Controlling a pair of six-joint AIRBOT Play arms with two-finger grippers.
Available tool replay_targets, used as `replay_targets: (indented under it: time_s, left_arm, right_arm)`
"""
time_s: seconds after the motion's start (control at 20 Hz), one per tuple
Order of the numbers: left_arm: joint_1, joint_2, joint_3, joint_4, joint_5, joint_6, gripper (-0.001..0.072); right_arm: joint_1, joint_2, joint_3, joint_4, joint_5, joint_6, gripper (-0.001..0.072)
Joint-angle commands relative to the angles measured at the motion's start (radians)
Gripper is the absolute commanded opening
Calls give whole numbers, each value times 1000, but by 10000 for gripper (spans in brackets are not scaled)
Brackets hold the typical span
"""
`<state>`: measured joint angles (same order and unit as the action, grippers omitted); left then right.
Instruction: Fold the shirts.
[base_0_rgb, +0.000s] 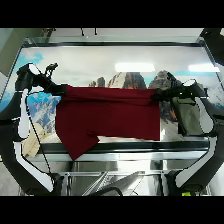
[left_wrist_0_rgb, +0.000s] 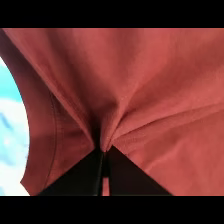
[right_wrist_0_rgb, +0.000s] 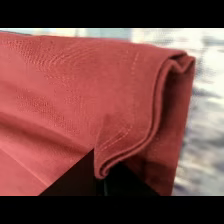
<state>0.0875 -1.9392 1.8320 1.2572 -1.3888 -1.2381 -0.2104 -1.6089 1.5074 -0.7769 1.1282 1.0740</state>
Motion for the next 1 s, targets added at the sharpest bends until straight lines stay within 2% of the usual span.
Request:
replay_targets:
  time_s: [0.0,0.1,0.3,0.5,0.7,0.95]
  left_arm:
    - [-3,1,24,-2,-66,-8,672]
    - [13,9,79,1,-126,-82,680]
    - [71,90,43,-2,-234,-166,679]
    - [110,327,-380,0,-212,-158,679]
    - [131,531,-830,-2,-136,-158,679]
    - [130,626,-1082,-56,0,-153,679]
  right_arm:
    - [-3,15,1,-14,-12,16,205]
    - [-19,66,7,-19,6,30,327]
    - [-77,230,-2,-232,104,188,377]
    - [-132,380,-105,-290,243,217,378]
    - [-199,551,-379,-294,235,255,377]
    - [-284,697,-657,-293,177,243,377]
